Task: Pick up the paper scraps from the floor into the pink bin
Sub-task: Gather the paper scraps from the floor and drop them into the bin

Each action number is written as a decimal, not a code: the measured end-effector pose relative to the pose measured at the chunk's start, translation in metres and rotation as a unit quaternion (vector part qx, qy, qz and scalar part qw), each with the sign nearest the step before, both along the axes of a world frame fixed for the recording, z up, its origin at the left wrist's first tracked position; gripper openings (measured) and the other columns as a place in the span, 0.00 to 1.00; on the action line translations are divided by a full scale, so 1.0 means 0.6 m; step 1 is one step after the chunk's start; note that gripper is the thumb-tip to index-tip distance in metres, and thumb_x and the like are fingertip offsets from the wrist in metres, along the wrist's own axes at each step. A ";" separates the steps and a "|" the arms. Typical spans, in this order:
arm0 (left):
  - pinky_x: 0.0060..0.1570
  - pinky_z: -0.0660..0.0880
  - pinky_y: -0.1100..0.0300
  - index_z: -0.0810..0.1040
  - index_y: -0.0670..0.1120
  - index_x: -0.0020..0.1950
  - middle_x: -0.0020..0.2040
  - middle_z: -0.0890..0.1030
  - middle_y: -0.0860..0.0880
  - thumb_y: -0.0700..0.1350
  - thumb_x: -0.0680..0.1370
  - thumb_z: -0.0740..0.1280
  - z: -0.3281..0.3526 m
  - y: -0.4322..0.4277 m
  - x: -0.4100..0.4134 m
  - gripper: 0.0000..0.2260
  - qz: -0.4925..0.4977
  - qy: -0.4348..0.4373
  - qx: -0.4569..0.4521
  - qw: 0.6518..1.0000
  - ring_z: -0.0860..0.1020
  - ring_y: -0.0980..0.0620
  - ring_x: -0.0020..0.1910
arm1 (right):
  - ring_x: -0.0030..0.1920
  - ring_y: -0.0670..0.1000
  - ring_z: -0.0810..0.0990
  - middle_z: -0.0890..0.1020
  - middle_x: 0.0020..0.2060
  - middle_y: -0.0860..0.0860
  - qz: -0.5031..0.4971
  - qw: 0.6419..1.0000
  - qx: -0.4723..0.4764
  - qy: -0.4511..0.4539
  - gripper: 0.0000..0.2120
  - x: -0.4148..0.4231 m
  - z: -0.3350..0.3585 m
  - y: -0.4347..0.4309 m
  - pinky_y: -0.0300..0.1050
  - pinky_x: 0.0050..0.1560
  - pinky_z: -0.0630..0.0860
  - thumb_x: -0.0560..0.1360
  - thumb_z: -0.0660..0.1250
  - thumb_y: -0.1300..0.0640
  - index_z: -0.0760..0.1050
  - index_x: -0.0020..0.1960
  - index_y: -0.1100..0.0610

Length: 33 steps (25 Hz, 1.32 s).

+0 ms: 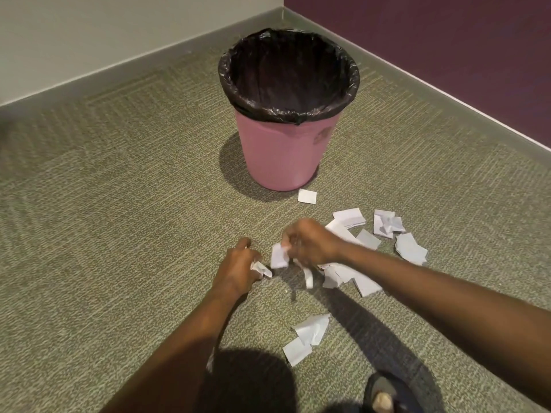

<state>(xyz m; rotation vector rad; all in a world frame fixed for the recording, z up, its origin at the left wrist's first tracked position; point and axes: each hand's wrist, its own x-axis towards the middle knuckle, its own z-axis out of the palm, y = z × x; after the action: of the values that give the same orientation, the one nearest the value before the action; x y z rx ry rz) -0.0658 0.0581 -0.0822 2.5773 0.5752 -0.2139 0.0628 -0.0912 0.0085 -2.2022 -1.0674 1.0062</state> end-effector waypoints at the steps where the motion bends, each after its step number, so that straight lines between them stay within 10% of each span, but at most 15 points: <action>1: 0.64 0.73 0.54 0.81 0.43 0.58 0.72 0.68 0.48 0.41 0.70 0.76 0.010 0.006 0.007 0.17 0.014 -0.011 -0.032 0.999 0.75 0.46 0.63 | 0.36 0.53 0.81 0.79 0.38 0.53 -0.022 0.999 0.036 0.011 0.03 0.016 0.046 0.013 0.43 0.34 0.80 0.74 0.67 0.69 0.77 0.42 0.64; 11: 0.48 0.80 0.58 0.84 0.52 0.46 0.45 0.83 0.56 0.44 0.66 0.80 0.423 0.059 0.147 0.11 0.135 -0.349 -0.311 0.873 0.82 0.56 0.47 | 0.34 0.54 0.81 0.82 0.36 0.58 -0.339 0.876 0.343 0.004 0.05 0.163 0.289 0.085 0.48 0.36 0.78 0.72 0.72 0.67 0.80 0.47 0.67; 17: 0.41 0.78 0.63 0.78 0.50 0.37 0.41 0.82 0.52 0.46 0.67 0.80 0.487 0.100 0.327 0.11 0.257 -0.345 -0.225 0.874 0.81 0.55 0.40 | 0.34 0.50 0.79 0.79 0.33 0.54 -0.382 0.884 0.256 -0.088 0.05 0.256 0.306 0.138 0.45 0.36 0.77 0.70 0.70 0.67 0.79 0.39 0.58; 23: 0.40 0.80 0.54 0.78 0.39 0.59 0.53 0.82 0.44 0.54 0.60 0.83 0.470 0.115 0.390 0.34 0.259 -0.194 -0.221 0.920 0.82 0.44 0.48 | 0.48 0.53 0.81 0.83 0.46 0.54 -0.351 0.901 0.255 -0.022 0.03 0.276 0.296 0.161 0.51 0.45 0.79 0.75 0.67 0.61 0.78 0.44 0.54; 27: 0.52 0.75 0.55 0.73 0.46 0.63 0.62 0.69 0.47 0.52 0.73 0.74 0.467 0.081 0.346 0.23 0.287 -0.271 -0.056 0.917 0.76 0.45 0.56 | 0.46 0.54 0.84 0.83 0.40 0.53 -0.335 0.898 0.278 -0.061 0.09 0.256 0.299 0.134 0.52 0.41 0.81 0.75 0.64 0.64 0.79 0.40 0.54; 33: 0.45 0.75 0.55 0.74 0.45 0.52 0.57 0.71 0.46 0.46 0.77 0.63 0.296 0.010 0.210 0.06 0.281 -0.377 0.021 0.883 0.75 0.49 0.51 | 0.29 0.49 0.81 0.83 0.35 0.57 -0.283 0.920 0.266 -0.057 0.05 0.192 0.234 -0.005 0.43 0.30 0.77 0.77 0.64 0.68 0.79 0.46 0.66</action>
<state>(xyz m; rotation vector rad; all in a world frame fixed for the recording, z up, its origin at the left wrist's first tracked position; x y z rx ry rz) 0.0599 0.0643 0.0955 2.1487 0.9591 0.9545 0.1781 -0.0942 0.1489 -1.9372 -0.5830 0.2880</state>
